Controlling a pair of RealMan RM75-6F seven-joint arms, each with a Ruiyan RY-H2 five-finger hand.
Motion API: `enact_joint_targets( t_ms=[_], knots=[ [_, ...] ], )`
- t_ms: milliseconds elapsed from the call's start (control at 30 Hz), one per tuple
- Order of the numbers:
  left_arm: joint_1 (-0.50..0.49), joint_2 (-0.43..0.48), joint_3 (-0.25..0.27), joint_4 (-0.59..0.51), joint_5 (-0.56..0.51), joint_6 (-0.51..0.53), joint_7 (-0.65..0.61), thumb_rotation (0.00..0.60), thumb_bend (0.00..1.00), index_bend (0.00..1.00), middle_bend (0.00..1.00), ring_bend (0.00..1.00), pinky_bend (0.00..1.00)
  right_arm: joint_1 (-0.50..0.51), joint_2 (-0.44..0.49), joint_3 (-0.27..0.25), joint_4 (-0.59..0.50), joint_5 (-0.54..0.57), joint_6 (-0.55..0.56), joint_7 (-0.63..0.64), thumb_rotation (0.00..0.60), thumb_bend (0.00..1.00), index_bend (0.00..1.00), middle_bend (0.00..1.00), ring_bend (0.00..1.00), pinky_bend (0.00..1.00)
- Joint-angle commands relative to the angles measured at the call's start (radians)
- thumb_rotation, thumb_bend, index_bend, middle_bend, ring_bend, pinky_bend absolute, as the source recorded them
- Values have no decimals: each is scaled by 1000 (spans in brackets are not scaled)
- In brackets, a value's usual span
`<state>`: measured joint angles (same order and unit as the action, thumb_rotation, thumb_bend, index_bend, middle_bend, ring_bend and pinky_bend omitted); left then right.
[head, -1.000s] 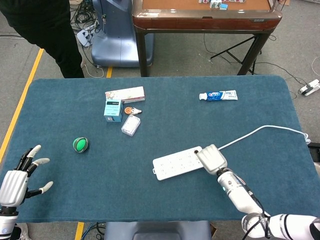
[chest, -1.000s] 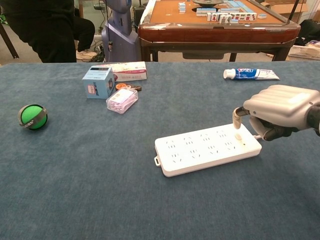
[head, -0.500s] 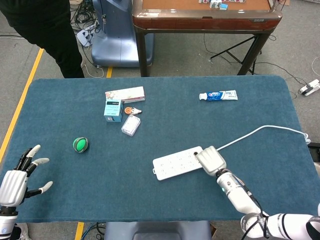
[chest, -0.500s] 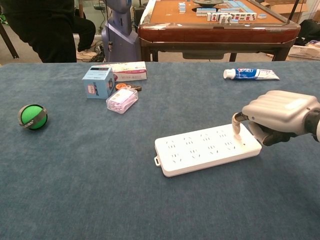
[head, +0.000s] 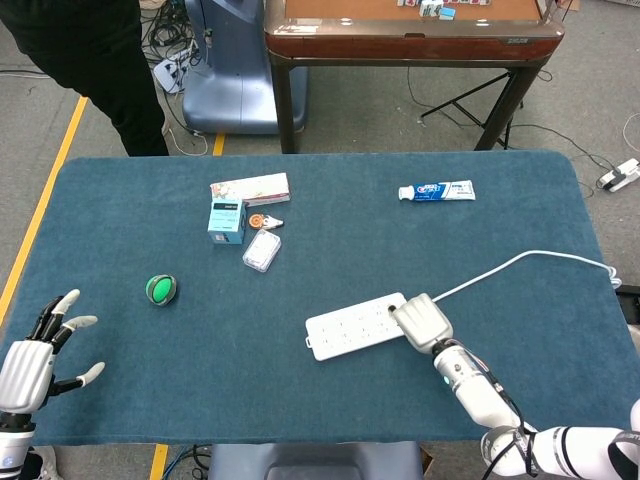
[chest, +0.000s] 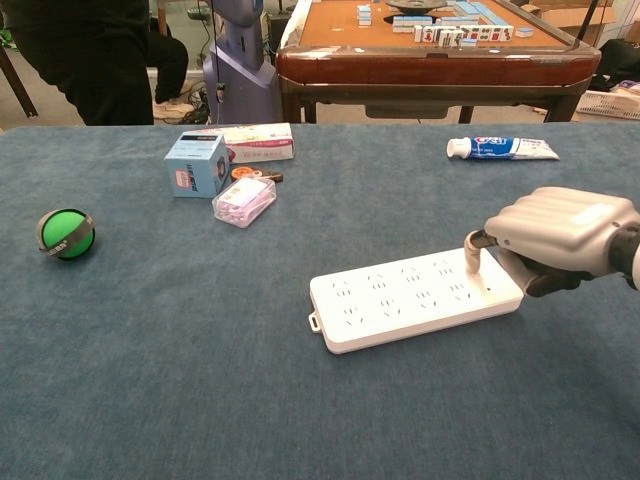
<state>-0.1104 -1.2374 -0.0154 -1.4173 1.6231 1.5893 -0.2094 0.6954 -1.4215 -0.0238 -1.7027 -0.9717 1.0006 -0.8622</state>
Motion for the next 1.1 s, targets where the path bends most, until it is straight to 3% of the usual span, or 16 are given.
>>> enact_joint_targets(
  t_ms=[33,433,700,833,967,1100],
  knots=[
    [0,0,0,0,0,0,0,600,135,358,42,53,404,1,-1,-3,1,1,0,2,600,850,313,1000,1000,1000],
    [1,1,-1,-1,0,2,-2,600,135,358,42,53,404,6,-2,-11,6,3,0,23,600,856,313,1000,1000,1000],
    [1,-1,1,0,4,2,4,600,135,358,42,53,404,-50,119,-4,-129,-139,137,96,600,854,313,979,1000,1000],
    [0,-3,3,-1,9,1,13,600,135,358,42,53,404,-108,197,-23,-194,-233,224,152,600,769,313,844,986,1000],
    [0,-6,6,-3,15,1,24,600,135,358,42,53,404,-190,259,-59,-214,-332,324,218,600,577,313,667,845,959],
    [-1,-9,10,-6,23,4,35,600,135,358,42,53,404,-267,286,-90,-197,-401,407,283,600,419,313,519,681,816]
  ],
)
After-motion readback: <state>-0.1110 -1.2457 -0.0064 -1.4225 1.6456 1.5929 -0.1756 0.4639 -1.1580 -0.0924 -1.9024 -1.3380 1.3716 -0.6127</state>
